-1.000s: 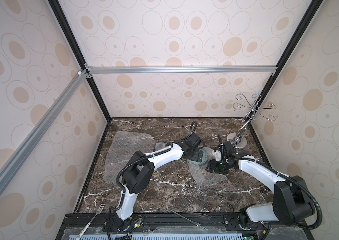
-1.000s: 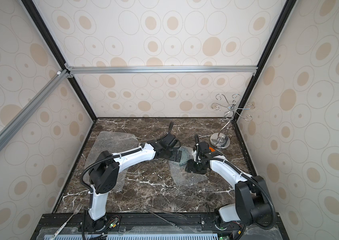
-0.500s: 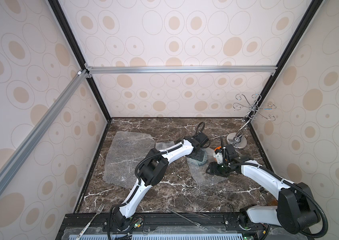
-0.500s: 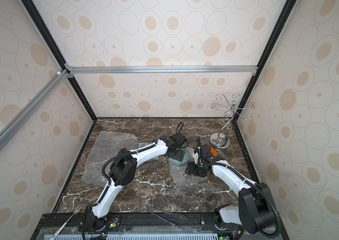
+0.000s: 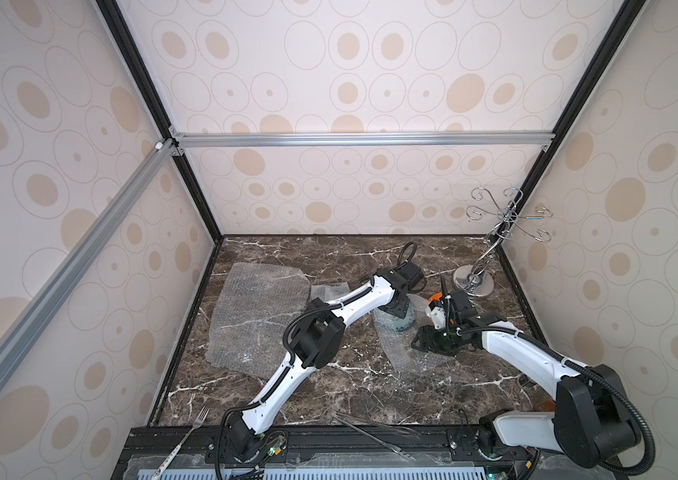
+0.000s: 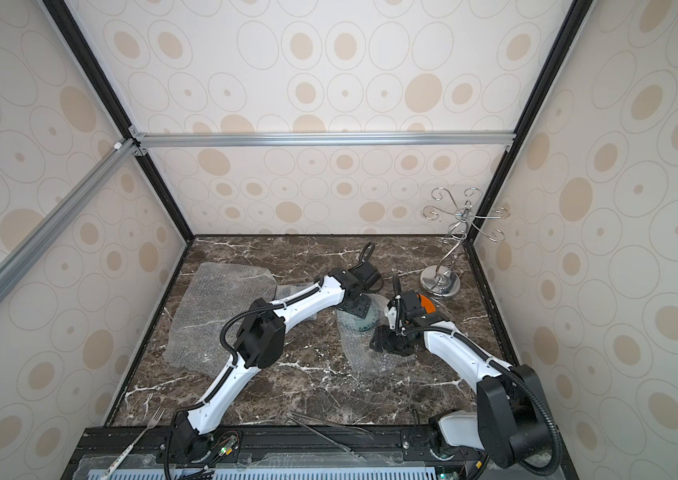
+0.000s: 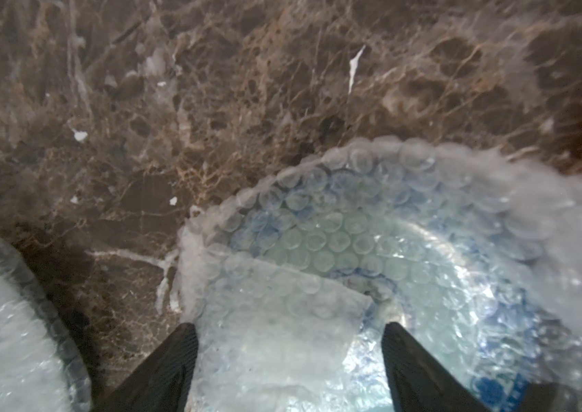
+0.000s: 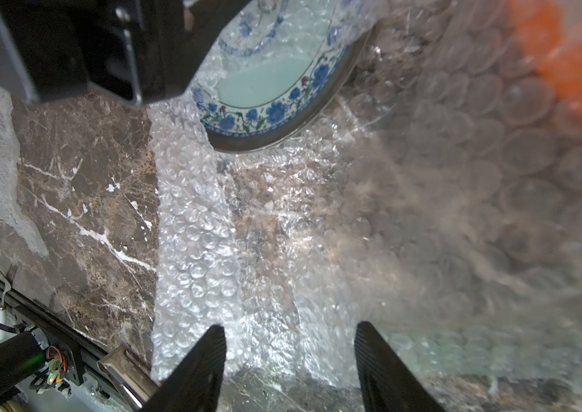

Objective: Unpack dinner plates from bubble wrap
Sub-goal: Unwrap the bubble wrap at the center of the board.

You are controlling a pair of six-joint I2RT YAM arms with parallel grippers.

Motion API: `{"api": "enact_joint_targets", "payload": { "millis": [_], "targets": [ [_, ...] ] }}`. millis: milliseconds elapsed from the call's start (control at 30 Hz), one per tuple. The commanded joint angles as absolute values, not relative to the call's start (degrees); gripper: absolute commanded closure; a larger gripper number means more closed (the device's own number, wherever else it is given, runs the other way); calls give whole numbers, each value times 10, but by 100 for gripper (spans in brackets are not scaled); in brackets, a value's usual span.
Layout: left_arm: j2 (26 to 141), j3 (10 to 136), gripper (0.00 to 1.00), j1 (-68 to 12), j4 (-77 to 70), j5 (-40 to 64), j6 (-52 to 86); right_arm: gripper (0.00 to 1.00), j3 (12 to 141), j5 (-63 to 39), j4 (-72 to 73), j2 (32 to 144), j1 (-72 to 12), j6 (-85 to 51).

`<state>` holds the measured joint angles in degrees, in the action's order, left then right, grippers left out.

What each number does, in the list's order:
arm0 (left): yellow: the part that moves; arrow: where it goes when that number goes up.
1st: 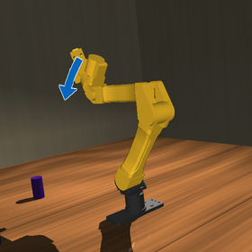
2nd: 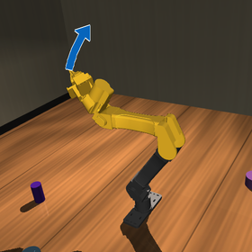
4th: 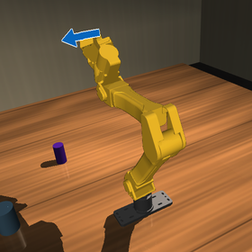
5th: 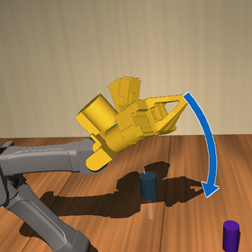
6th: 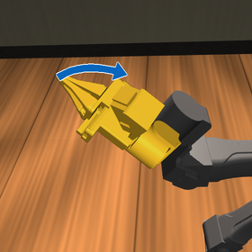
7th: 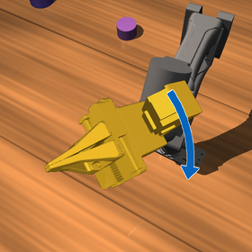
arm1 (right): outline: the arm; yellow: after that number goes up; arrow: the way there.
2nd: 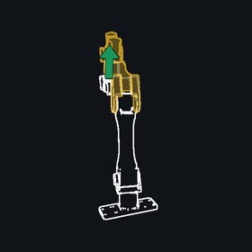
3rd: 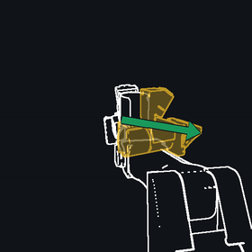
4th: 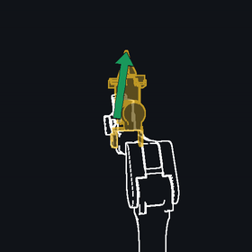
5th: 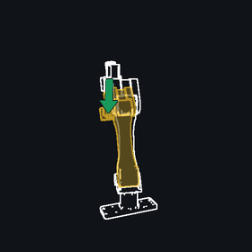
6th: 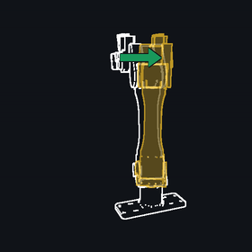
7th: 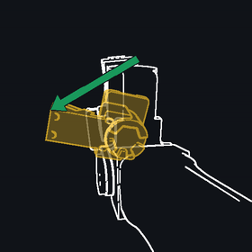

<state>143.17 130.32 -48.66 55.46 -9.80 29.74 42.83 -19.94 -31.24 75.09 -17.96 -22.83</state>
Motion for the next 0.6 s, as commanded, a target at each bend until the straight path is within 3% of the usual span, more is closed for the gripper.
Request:
{"api": "enact_joint_targets", "payload": {
  "millis": [0,67,400,567],
  "targets": [
    [1435,1327,24,-489,589,-126,284,39,426,-206,-316,755,-180,-221],
    [1431,1327,28,-489,591,-132,282,39,426,-206,-315,757,-180,-221],
    [1412,1328,78,-487,597,-148,272,39,428,-202,-316,760,-180,-223],
    [1394,1327,86,-483,601,-147,269,39,430,-197,-321,759,-180,-222]
  ]
}}
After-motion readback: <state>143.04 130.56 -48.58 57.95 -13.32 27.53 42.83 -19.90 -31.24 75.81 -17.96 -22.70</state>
